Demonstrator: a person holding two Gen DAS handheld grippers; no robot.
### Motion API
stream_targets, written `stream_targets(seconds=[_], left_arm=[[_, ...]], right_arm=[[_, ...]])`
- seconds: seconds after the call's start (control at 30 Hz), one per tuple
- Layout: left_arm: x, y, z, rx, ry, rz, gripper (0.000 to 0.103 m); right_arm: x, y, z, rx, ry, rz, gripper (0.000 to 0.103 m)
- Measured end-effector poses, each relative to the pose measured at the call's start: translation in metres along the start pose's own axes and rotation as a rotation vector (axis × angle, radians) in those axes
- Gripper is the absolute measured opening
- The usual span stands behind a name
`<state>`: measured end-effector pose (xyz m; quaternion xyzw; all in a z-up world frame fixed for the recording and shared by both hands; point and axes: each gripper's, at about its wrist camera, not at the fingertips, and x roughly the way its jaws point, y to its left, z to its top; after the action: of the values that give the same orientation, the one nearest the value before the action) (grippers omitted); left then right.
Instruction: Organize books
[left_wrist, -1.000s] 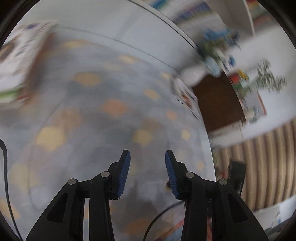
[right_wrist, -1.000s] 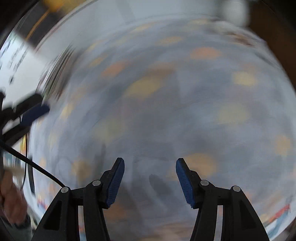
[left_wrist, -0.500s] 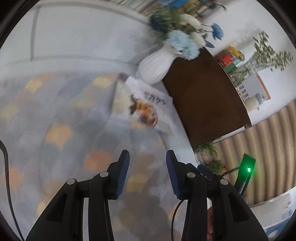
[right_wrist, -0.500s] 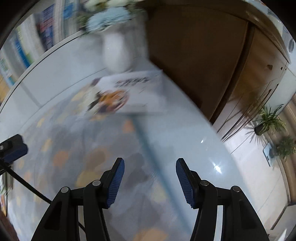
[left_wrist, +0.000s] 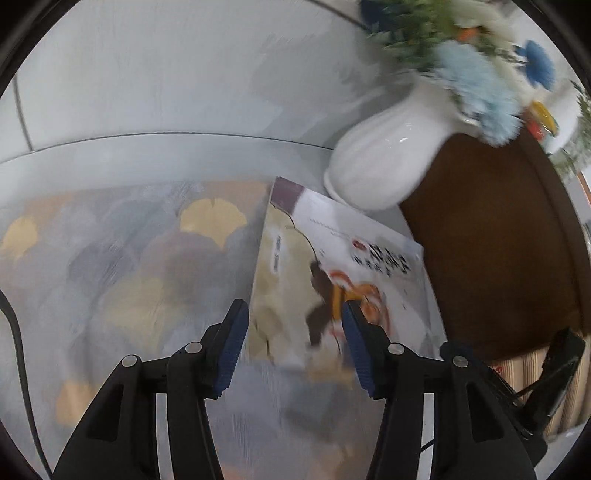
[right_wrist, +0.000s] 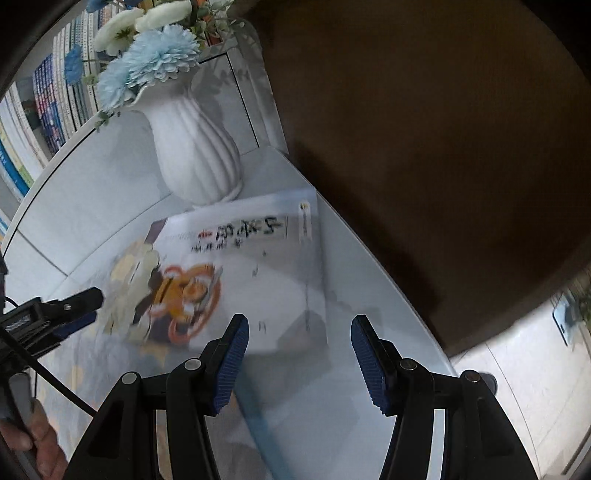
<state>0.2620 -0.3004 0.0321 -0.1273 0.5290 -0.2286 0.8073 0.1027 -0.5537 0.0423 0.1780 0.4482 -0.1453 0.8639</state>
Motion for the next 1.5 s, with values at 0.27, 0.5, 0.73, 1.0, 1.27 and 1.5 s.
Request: stream_targets(seconds=[0.27,0.5,0.73,1.0,1.27,1.5], left_arm=[[0.029,0.008,0.015,-0.043,0.023,0.006,0.050],[0.030,0.004,0.015,-0.055,0.062,-0.075,0.056],[-0.013,0.006,-0.029,-0.009,0.066,-0.069,0.056],[-0.122,0.045,-0.185,-0.156,0.131,-0.035,0.056],[-0.171,0.040,-0.274,-0.242,0.160,-0.177,0.056],[-0.192,0.104,-0.237,-0.376,-0.052,0.001,0.056]], right_arm=[[0.029,-0.013,0.022,0.053,0.037,0.040,0.056],[0.043,-0.007,0.019,0.060,0.102,0.066,0.058],[0.031,0.001,0.011,-0.033,0.140,0.094,0.059],[-0.016,0.099,-0.039,-0.475,0.179,0.222,0.059],[-0.040,0.168,-0.077,-0.540,0.178,0.365,0.058],[-0.071,0.103,-0.111,-0.356,0.286,0.412,0.052]])
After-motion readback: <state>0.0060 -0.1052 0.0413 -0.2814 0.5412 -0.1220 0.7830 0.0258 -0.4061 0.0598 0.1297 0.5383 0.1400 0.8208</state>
